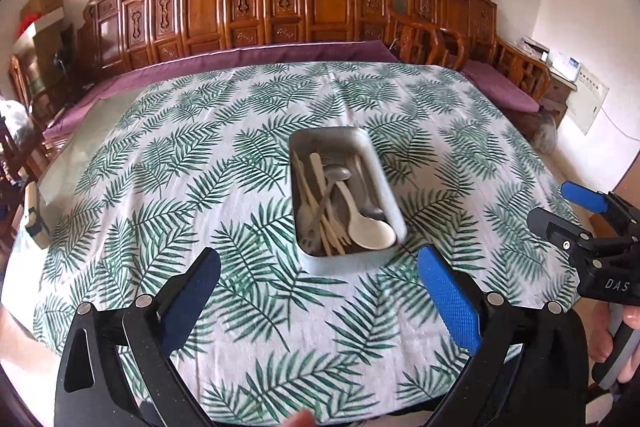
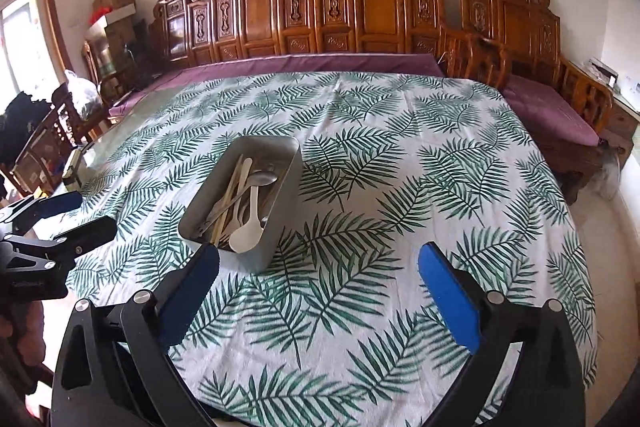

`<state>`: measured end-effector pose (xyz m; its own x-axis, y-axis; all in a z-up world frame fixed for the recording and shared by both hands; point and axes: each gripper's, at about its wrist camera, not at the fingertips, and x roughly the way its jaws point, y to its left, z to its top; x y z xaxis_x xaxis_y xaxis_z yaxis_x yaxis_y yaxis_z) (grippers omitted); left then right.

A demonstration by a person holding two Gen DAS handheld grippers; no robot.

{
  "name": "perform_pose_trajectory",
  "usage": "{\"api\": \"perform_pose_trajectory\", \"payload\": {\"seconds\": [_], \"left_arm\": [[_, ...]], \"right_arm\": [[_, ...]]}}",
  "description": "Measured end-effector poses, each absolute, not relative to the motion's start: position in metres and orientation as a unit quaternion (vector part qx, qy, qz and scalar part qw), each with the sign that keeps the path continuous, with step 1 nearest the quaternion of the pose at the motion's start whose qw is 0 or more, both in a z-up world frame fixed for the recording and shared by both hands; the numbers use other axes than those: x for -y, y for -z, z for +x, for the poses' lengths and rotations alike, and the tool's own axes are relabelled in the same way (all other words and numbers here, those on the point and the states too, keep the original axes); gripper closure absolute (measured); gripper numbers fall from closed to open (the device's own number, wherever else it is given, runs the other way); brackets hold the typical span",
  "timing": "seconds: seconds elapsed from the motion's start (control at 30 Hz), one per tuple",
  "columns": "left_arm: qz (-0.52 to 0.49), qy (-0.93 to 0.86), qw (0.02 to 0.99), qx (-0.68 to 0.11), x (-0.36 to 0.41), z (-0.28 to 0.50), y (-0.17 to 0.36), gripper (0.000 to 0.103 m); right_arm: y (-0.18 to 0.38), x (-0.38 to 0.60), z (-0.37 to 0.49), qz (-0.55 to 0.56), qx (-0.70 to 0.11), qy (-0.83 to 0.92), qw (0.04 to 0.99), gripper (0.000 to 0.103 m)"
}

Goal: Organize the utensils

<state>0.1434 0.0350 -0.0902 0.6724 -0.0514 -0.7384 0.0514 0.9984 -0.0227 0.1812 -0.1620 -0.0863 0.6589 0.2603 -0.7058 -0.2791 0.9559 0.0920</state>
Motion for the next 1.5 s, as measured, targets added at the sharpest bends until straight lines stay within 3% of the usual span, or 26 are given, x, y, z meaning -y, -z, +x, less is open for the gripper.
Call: {"api": "perform_pose_trajectory", "payload": {"seconds": [0.6, 1.13, 1.5], "left_arm": [[0.024, 0.028, 0.943, -0.332, 0.005, 0.065, 0.036, 0.008], [0.006, 0.019, 0.969, -0.246, 0.004, 0.025, -0.033, 0.008], [-0.001, 0.010, 0.975, -0.221, 0.000, 0.012, -0.046, 0.008]], "right_arm": [[0.043, 0.186, 0.102, 0.002, -0.328, -0.132, 0.935, 0.003], [-0.043, 0.192, 0.056, 0.010, -0.219, -0.129, 0.967, 0.003], [-0.059, 0.196, 0.043, 0.011, -0.197, -0.121, 0.973, 0.003]]}}
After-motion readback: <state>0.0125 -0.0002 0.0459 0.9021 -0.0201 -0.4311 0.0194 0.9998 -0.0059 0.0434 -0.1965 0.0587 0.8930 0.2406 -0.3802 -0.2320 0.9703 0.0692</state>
